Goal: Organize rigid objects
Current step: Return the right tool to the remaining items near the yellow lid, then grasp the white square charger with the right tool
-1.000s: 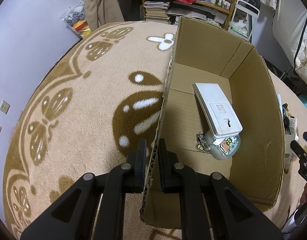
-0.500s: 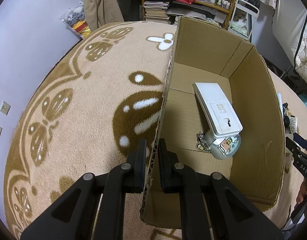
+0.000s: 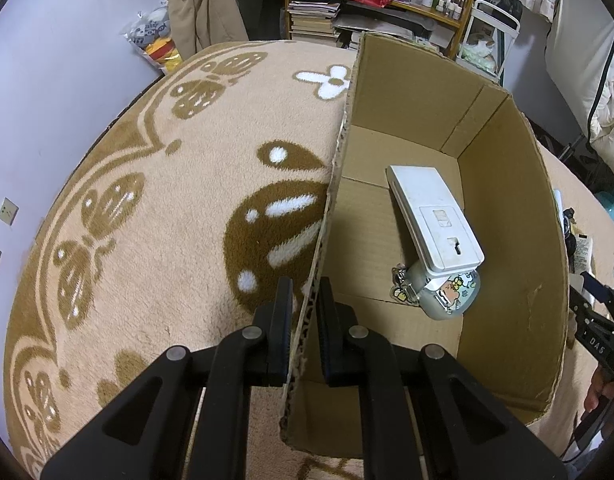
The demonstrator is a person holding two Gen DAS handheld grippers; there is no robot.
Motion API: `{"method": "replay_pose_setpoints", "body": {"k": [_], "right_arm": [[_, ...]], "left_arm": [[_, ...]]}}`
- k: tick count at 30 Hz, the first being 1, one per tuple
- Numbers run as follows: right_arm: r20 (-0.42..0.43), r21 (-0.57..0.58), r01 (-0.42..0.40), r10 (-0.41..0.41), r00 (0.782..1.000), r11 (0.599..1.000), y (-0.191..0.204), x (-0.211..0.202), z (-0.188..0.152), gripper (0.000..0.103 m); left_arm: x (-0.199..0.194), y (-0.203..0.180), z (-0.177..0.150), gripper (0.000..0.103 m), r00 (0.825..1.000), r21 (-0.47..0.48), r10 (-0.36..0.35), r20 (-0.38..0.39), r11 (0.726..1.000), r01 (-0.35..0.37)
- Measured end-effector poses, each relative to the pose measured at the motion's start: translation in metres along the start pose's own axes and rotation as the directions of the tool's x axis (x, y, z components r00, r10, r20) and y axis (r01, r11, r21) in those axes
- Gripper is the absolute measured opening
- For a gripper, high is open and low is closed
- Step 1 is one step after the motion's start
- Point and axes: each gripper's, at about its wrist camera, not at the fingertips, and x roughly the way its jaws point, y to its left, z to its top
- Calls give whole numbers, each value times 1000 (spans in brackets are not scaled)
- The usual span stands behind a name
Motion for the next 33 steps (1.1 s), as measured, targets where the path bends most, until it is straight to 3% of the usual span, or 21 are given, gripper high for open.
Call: {"method": "replay_pose_setpoints", "body": {"k": [11, 23, 25, 26, 29, 33], "right_arm": [[-38, -179, 90, -99, 994, 980, 23, 2, -10, 69], [-67, -248, 164, -185, 980, 955, 37, 2, -22, 66], [-55, -220, 165, -181, 982, 962, 34, -2, -22, 60], [-45, -167, 165, -175, 984, 972, 28, -5, -21, 47], [-36, -4, 124, -124, 992, 992, 6, -11, -13, 35], [-54, 59, 61, -57, 997, 996, -7, -12, -9, 34]], "left_arm": [[0, 3, 0, 11, 1000, -7, -9, -4, 1000, 9], [-1, 3, 1, 11, 1000, -4, -7, -3, 1000, 7], [-2, 3, 1, 11, 1000, -1, -6, -3, 1000, 6], [-2, 3, 1, 11, 1000, 0, -5, -2, 1000, 5], [-3, 3, 1, 11, 1000, -1, -6, -2, 1000, 6], [-3, 3, 1, 11, 1000, 1, -3, -2, 1000, 3]]}}
